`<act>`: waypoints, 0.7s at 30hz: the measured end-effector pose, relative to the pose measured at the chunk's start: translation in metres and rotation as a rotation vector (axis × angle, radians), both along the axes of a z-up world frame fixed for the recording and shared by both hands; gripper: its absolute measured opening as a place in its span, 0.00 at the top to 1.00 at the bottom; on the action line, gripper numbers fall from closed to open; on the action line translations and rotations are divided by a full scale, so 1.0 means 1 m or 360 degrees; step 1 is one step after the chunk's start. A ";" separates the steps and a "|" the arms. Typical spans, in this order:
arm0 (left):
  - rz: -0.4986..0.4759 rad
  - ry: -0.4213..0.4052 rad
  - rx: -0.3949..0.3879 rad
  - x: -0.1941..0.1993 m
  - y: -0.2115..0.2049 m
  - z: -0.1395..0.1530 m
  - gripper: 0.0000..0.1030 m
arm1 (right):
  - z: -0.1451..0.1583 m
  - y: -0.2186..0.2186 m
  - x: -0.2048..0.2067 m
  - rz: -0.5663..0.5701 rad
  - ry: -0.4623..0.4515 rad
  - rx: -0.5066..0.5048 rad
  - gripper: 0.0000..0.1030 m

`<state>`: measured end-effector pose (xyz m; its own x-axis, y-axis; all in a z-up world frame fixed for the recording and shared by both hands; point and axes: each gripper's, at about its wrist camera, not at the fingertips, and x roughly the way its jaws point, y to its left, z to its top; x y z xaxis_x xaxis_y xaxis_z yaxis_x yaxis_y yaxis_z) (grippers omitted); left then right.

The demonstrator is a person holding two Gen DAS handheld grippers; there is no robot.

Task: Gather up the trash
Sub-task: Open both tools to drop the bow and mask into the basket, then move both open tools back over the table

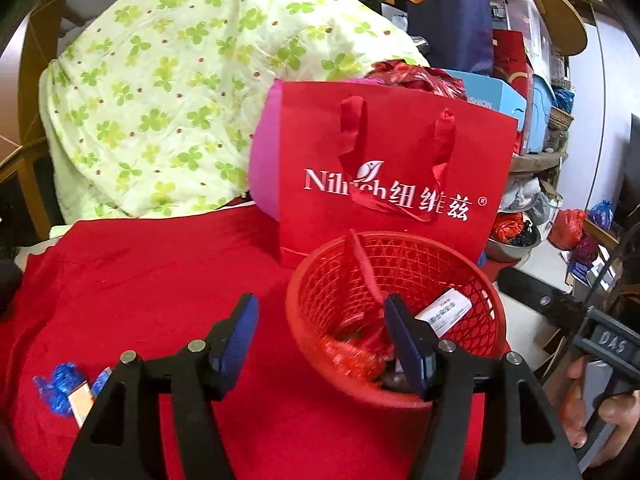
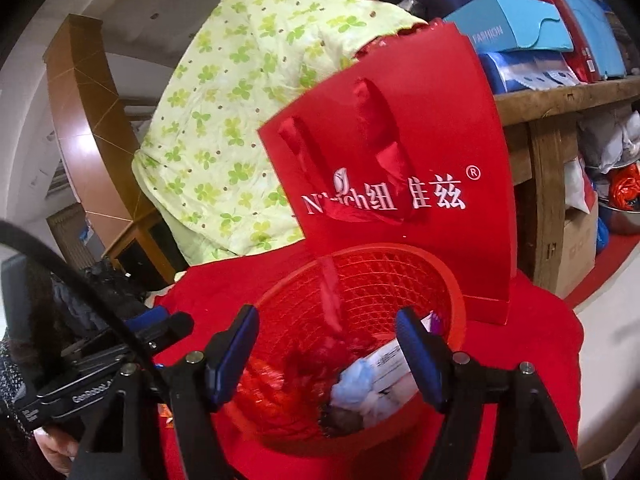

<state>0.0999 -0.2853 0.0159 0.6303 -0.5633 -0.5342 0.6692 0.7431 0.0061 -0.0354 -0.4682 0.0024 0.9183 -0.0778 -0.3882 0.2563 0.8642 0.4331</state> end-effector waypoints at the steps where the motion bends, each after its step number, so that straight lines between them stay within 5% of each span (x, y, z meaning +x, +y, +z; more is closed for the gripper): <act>1: 0.0013 -0.0005 0.0000 -0.003 0.006 0.001 0.35 | 0.004 0.006 -0.005 0.0002 -0.0014 -0.0002 0.28; 11: 0.0152 -0.0046 0.0009 -0.025 0.070 0.007 0.34 | 0.024 0.068 -0.025 0.0113 -0.0037 -0.0058 0.28; 21: 0.0359 0.0069 0.0037 -0.024 0.150 -0.031 0.33 | 0.013 0.121 -0.015 0.0258 0.0056 -0.0100 0.28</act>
<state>0.0761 -0.1352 -0.0154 0.7153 -0.3976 -0.5747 0.4859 0.8740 0.0000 -0.0509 -0.3475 0.0158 0.9068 0.0453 -0.4192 0.1252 0.9204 0.3703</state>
